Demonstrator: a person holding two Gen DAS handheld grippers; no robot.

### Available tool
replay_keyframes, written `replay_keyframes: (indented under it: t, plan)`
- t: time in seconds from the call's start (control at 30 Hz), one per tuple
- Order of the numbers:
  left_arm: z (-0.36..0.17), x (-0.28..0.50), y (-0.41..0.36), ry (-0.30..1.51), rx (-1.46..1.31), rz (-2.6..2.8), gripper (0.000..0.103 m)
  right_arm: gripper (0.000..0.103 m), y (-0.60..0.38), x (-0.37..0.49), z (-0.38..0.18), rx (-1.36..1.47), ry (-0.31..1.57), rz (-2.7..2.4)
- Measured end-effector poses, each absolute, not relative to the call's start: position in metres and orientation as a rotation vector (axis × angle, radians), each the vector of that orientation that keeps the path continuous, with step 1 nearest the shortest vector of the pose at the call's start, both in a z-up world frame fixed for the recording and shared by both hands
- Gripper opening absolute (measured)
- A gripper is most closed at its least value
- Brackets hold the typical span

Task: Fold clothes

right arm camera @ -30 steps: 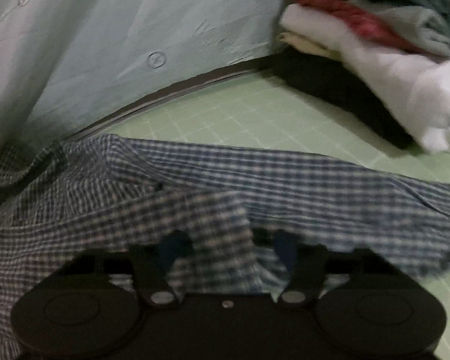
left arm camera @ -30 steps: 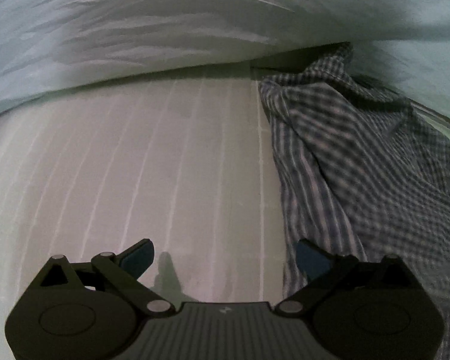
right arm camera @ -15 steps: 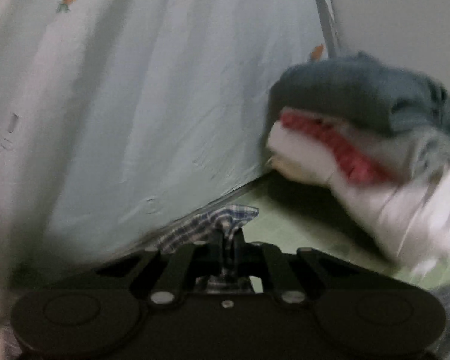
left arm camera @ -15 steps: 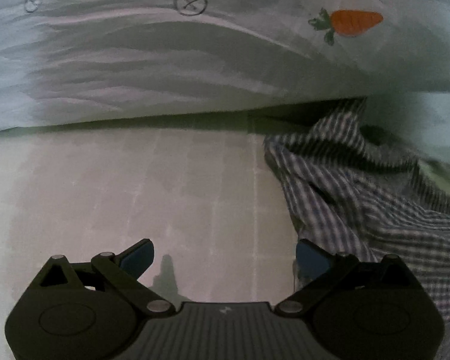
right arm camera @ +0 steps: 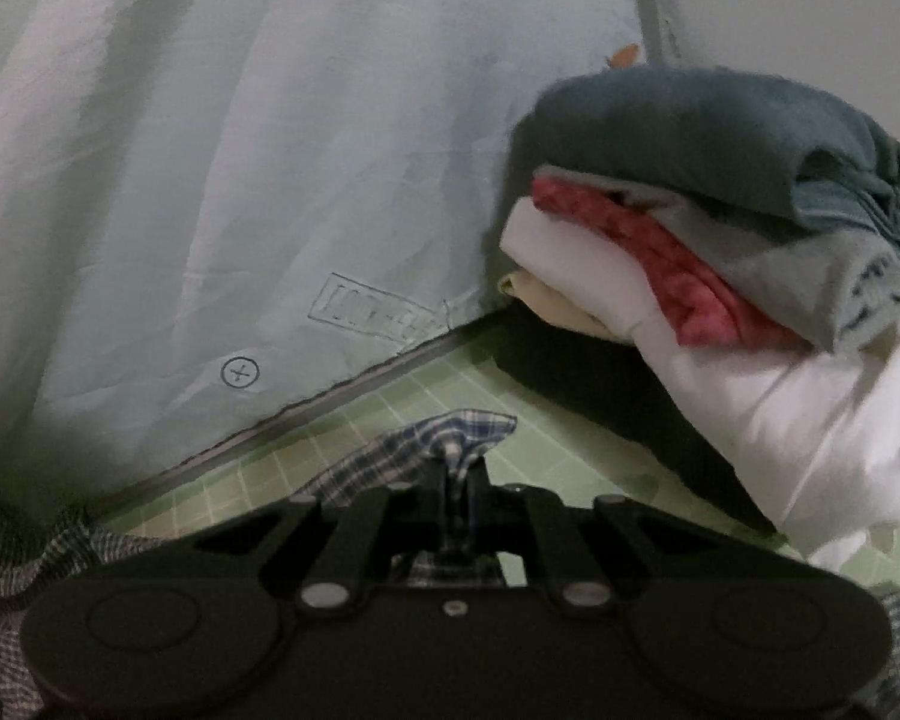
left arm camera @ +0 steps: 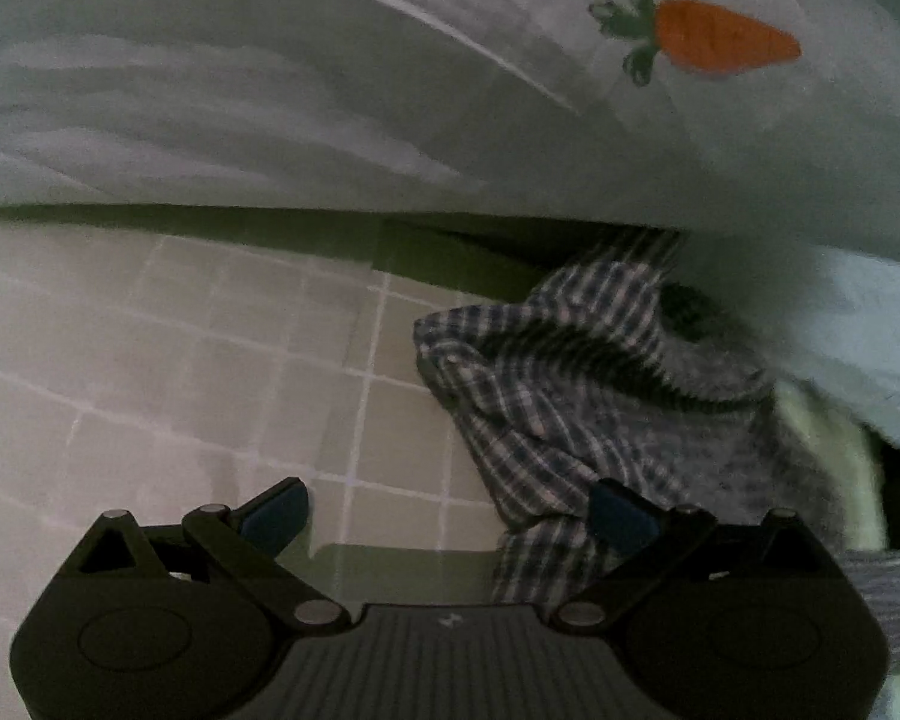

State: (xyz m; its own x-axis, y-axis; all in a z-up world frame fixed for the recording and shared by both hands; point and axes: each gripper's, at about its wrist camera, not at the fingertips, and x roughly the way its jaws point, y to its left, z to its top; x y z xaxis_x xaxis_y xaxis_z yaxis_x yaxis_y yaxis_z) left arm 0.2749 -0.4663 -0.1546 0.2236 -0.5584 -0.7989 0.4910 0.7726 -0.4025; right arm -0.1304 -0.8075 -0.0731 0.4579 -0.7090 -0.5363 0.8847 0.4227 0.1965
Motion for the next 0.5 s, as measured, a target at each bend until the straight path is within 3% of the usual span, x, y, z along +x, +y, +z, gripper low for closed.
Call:
replay_keyframes:
  t: [0.2,0.37,0.5]
  plan:
    - [-0.158,0.277,-0.445,1.226,-0.222,-0.737,0.100,0.007,-0.811,-0.139,-0.080,0.533,0.402,-1.043]
    - [-0.158,0.270,-0.451,1.219,-0.172,-0.766,0.099,0.007,-0.811,-0.142,-0.085,0.571,0.389,-1.051]
    - [-0.157,0.268,-0.464,1.180,-0.135,-0.789,0.085,0.007,-0.810,-0.145,-0.088,0.593,0.379,-1.058]
